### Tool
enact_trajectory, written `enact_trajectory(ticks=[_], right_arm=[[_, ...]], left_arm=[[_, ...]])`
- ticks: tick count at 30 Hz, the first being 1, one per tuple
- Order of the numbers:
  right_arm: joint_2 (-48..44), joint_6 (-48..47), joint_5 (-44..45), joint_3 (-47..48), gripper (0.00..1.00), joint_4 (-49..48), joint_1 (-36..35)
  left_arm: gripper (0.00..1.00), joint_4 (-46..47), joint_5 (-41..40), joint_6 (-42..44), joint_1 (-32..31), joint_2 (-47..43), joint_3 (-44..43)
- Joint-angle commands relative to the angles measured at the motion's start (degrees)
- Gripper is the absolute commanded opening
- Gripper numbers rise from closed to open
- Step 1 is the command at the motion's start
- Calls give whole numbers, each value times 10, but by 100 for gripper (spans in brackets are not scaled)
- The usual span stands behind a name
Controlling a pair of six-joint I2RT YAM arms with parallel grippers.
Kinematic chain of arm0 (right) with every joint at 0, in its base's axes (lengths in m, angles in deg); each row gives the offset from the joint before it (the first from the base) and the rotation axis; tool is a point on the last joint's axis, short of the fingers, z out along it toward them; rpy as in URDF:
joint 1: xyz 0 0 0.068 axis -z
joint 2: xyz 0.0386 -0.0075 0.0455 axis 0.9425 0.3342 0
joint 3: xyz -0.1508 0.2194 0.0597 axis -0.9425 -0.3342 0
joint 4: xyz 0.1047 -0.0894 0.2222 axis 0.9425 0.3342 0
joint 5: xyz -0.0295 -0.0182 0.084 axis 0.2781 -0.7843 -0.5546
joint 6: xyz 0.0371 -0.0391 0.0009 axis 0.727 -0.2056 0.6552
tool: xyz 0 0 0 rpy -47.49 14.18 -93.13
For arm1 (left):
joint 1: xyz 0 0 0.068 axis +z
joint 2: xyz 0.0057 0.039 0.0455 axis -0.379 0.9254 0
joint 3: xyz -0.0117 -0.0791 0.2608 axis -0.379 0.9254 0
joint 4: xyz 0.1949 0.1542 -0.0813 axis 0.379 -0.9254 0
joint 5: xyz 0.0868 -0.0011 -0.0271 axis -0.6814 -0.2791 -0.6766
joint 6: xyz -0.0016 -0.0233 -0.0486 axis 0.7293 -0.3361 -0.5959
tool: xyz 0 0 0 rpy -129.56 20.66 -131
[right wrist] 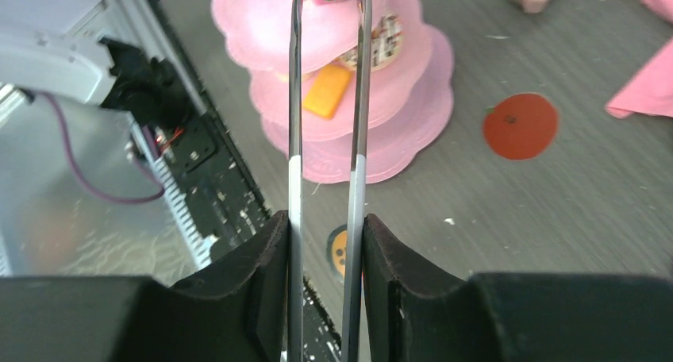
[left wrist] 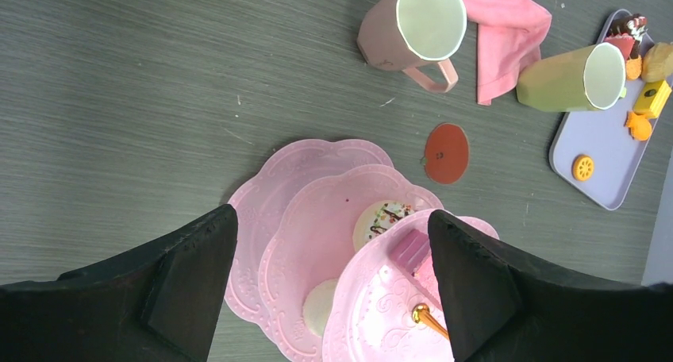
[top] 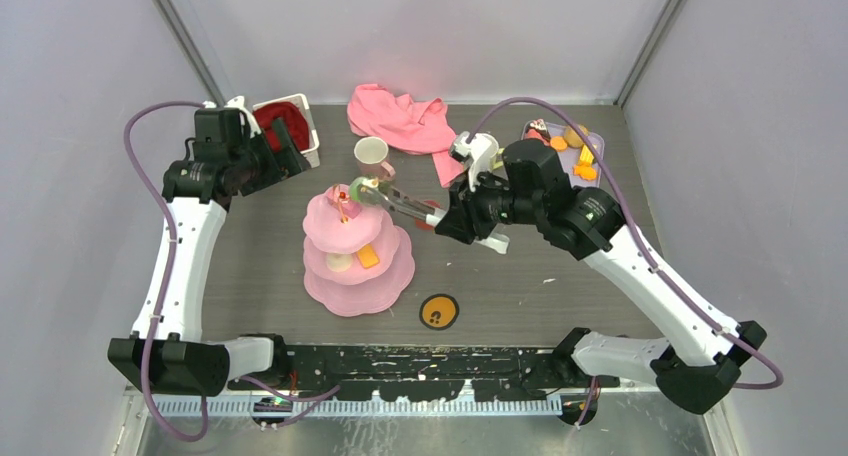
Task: Serve the afternoon tea
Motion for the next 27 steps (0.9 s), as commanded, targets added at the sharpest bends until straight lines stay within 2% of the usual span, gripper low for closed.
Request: enact_trajectory(ticks=[1, 4, 12, 22, 27], right_arm=[[16, -38, -100, 44, 13, 34, -11], [24, -52, -113, 51, 13, 65, -30], [33, -49, -107, 59, 12, 54, -85], [36, 31, -39, 16, 14, -76, -105], [59, 41, -32, 13, 14, -92, -128]], left_arm=[[89, 9, -3, 6, 2, -13, -22], [89, 7, -3, 4, 2, -13, -23], [89, 11, -2, -2, 2, -21, -12], [89, 10, 0, -4, 2, -29, -9], [89, 12, 1, -3, 2, -29, -5]])
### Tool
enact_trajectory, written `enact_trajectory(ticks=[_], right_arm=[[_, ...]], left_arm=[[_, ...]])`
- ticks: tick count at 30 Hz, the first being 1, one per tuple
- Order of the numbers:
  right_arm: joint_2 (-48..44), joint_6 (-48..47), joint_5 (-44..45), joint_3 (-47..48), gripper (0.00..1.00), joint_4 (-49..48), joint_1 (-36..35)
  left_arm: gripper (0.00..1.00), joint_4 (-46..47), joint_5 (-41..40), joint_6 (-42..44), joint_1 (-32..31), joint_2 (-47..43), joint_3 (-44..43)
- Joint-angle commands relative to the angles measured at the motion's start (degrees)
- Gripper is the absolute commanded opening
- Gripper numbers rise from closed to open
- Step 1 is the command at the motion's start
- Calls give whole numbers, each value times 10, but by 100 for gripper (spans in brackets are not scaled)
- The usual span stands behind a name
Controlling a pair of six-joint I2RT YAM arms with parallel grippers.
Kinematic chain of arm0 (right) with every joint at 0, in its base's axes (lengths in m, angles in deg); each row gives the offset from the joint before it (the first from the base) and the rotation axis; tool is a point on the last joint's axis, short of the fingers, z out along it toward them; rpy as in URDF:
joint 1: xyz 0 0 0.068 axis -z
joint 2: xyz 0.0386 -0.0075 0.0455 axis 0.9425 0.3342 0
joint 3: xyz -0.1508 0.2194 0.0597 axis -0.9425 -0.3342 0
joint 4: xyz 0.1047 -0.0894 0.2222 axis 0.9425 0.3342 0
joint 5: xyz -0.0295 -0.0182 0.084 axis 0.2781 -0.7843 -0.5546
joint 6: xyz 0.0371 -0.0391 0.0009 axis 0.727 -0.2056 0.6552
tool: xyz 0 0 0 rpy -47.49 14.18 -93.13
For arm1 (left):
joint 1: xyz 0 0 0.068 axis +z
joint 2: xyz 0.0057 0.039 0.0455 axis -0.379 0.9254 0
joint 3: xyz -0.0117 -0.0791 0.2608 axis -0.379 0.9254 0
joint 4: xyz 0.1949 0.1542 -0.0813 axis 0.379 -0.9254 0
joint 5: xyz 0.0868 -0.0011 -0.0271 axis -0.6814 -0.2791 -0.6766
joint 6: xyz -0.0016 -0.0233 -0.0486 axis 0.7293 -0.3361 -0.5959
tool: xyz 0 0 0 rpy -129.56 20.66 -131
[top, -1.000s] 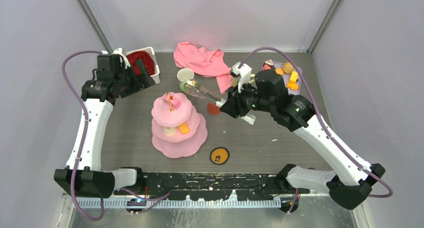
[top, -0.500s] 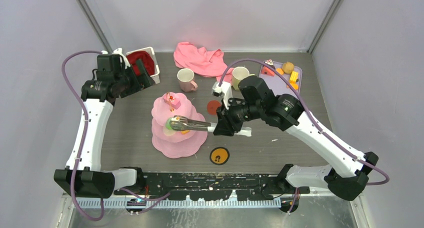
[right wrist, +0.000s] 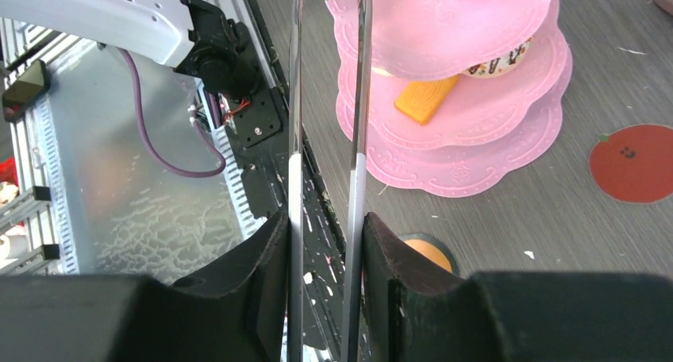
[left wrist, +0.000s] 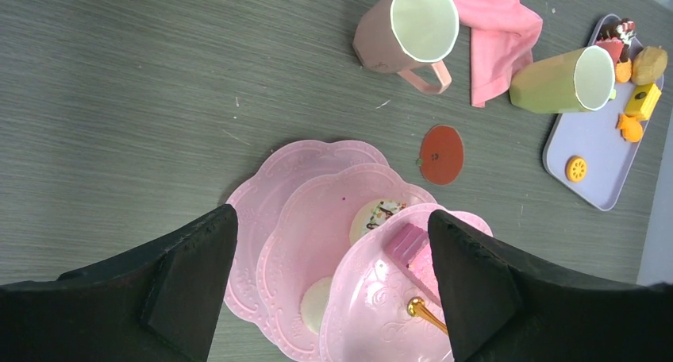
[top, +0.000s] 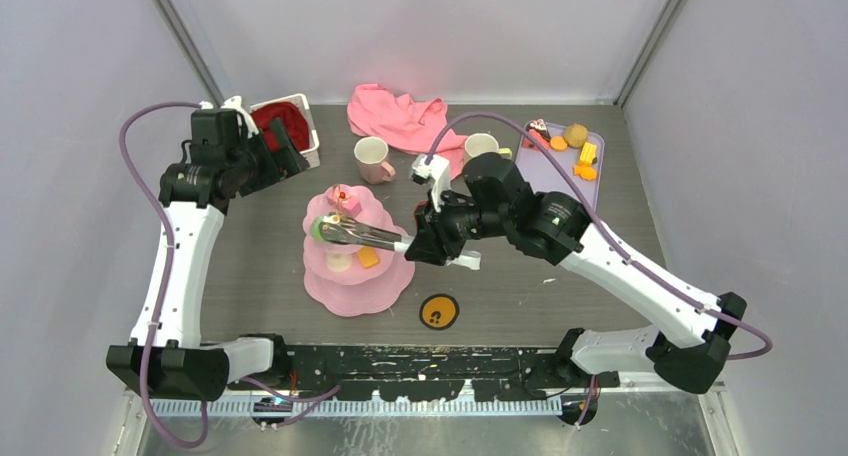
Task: Serve the afternoon tea
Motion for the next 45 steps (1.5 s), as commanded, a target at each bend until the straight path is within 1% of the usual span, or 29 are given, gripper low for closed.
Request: enact_trajectory(ticks=[1, 7, 15, 16, 21, 24, 27, 31, 38, 45], right_arm=[[15, 23, 17, 3, 14, -77, -25], [17, 37, 32, -10, 15, -112, -31], [29, 35, 74, -14, 17, -109, -43], [30, 35, 80, -13, 19, -108, -45], [37, 31, 86, -12, 35, -106, -48], [39, 29, 84, -12, 40, -105, -48], [40, 28, 81, -10, 47, -102, -48], [37, 25, 82, -11, 50, -98, -48], [26, 19, 81, -7, 51, -80, -48], [18, -9, 77, 17, 52, -5, -48]], left_arm=[[89, 14, 1, -1, 2, -17, -3], [89, 13, 0, 4, 2, -15, -3], [89, 16, 0, 4, 2, -13, 1], [89, 17, 0, 4, 2, -12, 1], [89, 18, 0, 3, 2, -8, 1], [89, 18, 1, 4, 2, -6, 0], [89, 19, 1, 5, 2, -6, 0], [89, 19, 2, 4, 2, -4, 0], [89, 20, 3, 2, 2, -4, -2], [89, 20, 7, 2, 2, -3, -4]])
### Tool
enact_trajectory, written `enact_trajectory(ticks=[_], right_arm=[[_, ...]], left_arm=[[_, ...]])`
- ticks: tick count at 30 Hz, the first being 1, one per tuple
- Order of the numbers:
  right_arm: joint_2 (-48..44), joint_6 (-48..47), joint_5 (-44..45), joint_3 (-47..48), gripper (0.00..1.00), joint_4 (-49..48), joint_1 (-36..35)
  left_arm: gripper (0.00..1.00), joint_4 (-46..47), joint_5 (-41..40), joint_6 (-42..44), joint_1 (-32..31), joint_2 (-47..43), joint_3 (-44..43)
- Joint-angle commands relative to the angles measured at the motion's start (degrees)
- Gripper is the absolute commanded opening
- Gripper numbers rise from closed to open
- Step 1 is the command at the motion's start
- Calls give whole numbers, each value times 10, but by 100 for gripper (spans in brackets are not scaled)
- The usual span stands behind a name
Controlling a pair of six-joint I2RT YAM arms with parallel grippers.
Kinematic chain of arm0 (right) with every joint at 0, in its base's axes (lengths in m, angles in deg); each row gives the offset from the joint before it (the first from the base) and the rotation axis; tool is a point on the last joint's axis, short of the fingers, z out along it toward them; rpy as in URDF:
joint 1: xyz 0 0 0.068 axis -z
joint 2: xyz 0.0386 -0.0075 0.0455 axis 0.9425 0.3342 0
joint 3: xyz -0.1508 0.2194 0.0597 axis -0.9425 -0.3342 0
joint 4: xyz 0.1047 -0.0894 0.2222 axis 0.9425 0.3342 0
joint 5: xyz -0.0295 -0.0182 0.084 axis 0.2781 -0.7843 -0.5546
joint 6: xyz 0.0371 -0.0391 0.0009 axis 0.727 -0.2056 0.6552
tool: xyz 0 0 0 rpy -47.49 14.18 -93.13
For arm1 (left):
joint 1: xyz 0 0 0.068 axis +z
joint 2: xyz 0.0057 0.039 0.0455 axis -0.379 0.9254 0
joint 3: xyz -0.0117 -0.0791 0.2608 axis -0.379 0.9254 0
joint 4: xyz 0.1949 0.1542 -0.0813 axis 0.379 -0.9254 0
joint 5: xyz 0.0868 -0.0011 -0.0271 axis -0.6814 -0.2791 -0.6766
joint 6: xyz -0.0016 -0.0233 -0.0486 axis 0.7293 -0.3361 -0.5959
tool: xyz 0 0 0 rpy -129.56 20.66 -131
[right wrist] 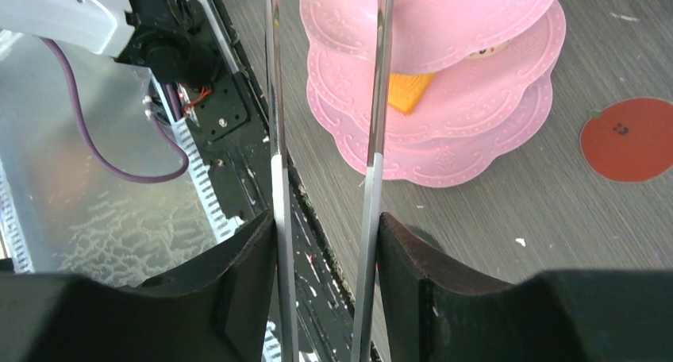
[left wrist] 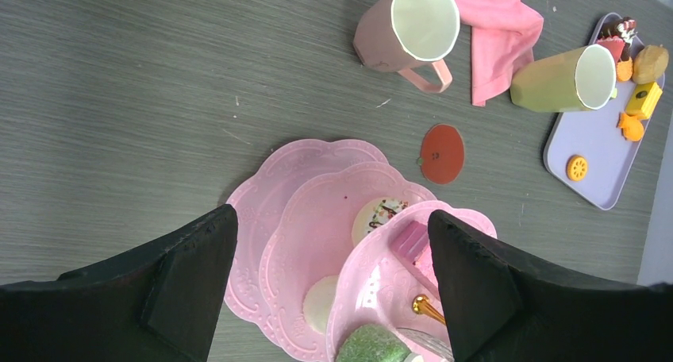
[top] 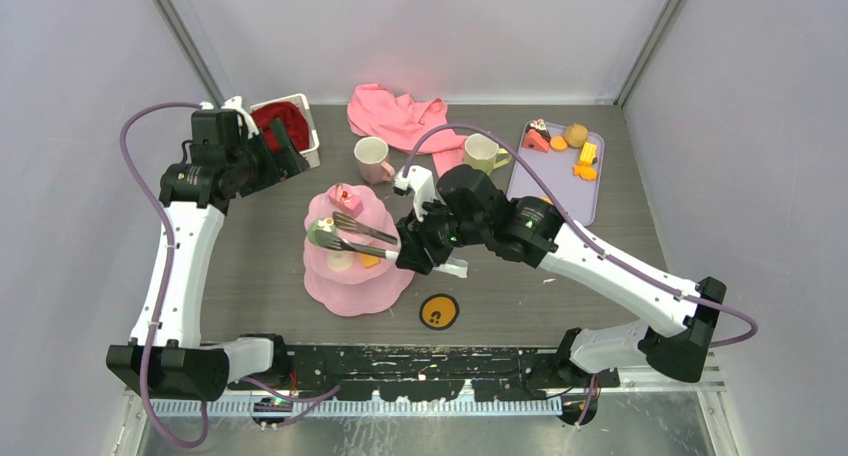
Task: Serve the afternoon tea
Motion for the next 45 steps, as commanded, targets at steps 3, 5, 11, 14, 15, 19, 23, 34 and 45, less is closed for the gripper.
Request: enact_trajectory(ticks=[3, 5, 11, 14, 15, 19, 23, 34, 45], right_arm=[[-37, -22, 8, 32, 52, 37, -3], [-44, -23, 17, 32, 53, 43, -3], [-63, -28, 32, 42, 53, 64, -3], [-70, -31, 43, 45, 53, 77, -3], [-72, -33, 43, 47, 53, 81, -3], [-77, -39, 51, 53, 53, 107, -3], [-97, -44, 90, 59, 53, 133, -3], [-170, -29, 248, 80, 38, 165, 1], [-184, 16, 448, 25, 20, 109, 16]], left_arm=[[89, 20, 8, 1, 2, -4, -6], [89, 20, 10, 0, 2, -4, -7], [89, 20, 13, -3, 2, -5, -8], [89, 20, 15, -5, 2, -5, -9], [89, 21, 16, -5, 2, -5, -9], [89, 21, 19, -7, 2, -5, -12], [89, 19, 16, -5, 2, -5, -15], [89, 16, 20, -5, 2, -6, -16], [89, 6, 22, -8, 2, -20, -22]])
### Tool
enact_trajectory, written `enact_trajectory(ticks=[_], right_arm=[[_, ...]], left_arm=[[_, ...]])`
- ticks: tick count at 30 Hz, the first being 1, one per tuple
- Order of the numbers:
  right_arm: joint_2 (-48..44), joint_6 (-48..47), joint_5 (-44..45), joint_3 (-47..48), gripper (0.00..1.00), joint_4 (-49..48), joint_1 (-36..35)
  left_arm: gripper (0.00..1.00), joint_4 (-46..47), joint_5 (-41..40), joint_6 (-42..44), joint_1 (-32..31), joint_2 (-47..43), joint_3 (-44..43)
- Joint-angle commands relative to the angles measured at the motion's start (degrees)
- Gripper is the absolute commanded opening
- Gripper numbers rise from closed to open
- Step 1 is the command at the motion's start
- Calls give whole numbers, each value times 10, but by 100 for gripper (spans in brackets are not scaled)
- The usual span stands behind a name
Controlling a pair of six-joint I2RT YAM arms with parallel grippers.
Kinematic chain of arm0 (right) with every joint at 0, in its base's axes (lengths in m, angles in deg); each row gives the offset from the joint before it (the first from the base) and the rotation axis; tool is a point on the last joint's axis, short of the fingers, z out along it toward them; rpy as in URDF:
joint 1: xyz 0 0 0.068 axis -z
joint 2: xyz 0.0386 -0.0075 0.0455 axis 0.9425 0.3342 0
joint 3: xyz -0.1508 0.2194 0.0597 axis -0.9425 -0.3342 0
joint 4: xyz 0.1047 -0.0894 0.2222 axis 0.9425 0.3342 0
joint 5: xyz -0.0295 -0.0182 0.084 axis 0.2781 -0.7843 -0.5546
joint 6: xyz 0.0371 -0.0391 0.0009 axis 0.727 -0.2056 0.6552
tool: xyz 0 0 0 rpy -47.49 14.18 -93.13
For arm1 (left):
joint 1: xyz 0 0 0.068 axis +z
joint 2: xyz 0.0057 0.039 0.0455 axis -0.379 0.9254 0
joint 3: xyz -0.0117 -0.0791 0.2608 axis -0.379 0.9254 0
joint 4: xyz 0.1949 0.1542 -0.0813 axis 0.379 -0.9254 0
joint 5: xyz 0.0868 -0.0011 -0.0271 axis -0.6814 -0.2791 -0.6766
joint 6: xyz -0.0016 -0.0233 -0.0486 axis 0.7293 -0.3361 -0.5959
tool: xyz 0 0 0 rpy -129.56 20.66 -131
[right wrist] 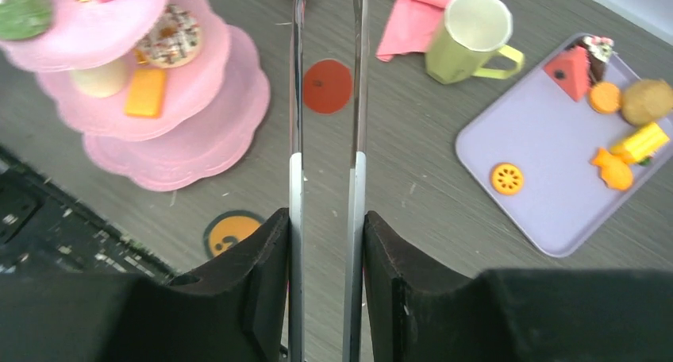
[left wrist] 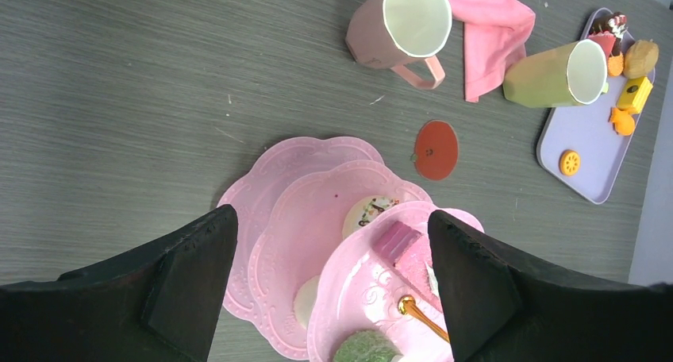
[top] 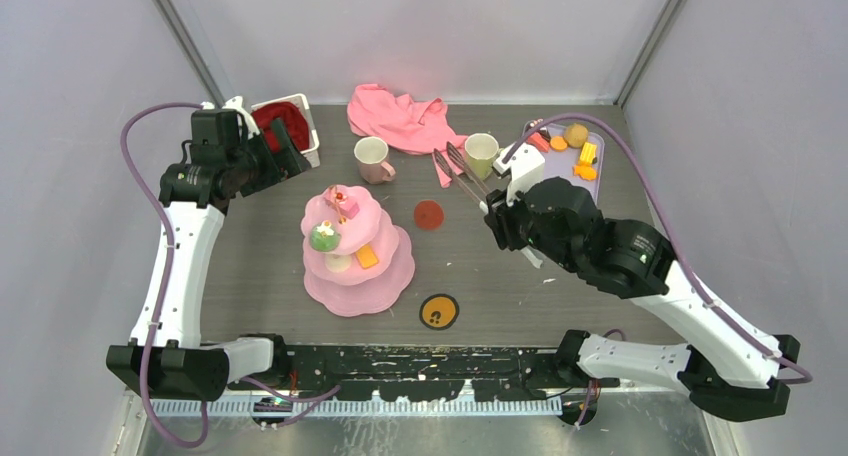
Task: Serve the afternoon tea
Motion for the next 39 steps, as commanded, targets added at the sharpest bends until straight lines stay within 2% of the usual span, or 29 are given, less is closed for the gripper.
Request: enact_trajectory(ticks=[1, 3, 5, 8, 14, 16, 22, 25, 28, 31, 39], right_arm=[[5, 25, 89, -24, 20, -72, 24], [21, 31, 66, -36, 20, -78, 78], [27, 36, 19, -62, 20, -97, 187], [37, 45, -34, -101, 20, -136, 314], [89, 67, -110, -162, 20, -216, 448], [110, 72, -136, -172, 24, -238, 484], [171, 79, -127, -181, 26, -278, 531], [192, 86, -107, -197, 31, -296, 560], [220, 98, -128, -204, 38, -306, 601], [228, 105, -117, -215, 43, -319, 612], [255, 92, -95, -193, 44, -323, 623]], left_arm=[[89, 5, 12, -7, 2, -21, -20], [89, 3, 14, -9, 2, -27, -17], [89, 1, 13, -9, 2, -33, -15], [89, -3, 7, -7, 2, -39, -11], [89, -3, 17, -10, 3, -47, 2], [89, -5, 17, -9, 2, -51, 6], [89, -11, 16, -2, 3, -55, 7], [89, -5, 17, -2, 2, -59, 14], [89, 10, 16, -7, 2, -65, 26], [89, 17, 28, -13, 2, -60, 26], [89, 33, 58, -16, 2, -36, 19]])
